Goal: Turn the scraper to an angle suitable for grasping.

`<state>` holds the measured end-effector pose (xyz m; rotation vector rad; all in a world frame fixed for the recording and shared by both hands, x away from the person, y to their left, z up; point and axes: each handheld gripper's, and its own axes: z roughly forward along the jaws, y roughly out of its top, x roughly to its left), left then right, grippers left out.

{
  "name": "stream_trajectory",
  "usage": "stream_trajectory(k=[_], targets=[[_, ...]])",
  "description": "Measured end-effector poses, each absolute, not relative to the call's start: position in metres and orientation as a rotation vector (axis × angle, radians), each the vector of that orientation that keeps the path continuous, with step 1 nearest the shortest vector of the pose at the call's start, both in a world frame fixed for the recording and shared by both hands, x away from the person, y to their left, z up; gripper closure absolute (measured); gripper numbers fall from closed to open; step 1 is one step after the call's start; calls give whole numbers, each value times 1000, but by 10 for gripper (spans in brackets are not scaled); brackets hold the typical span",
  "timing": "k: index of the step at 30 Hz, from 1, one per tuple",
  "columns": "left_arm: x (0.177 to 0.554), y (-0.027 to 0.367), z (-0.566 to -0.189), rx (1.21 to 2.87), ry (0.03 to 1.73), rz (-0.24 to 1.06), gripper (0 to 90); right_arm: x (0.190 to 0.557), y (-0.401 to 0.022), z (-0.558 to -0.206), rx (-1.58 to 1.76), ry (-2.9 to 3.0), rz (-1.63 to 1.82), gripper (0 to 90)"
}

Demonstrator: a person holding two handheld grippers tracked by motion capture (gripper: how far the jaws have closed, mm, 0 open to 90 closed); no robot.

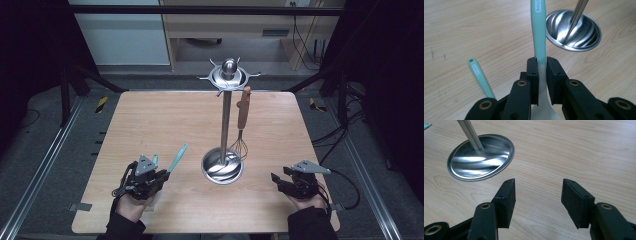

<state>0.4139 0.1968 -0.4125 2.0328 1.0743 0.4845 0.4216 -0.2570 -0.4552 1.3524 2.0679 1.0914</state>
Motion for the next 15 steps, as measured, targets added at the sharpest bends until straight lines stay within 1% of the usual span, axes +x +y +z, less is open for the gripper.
stream_trajectory(k=[15], targets=[[398, 207, -381, 1849, 1016, 581, 806, 423, -257, -456, 1344, 2071, 1073, 448]])
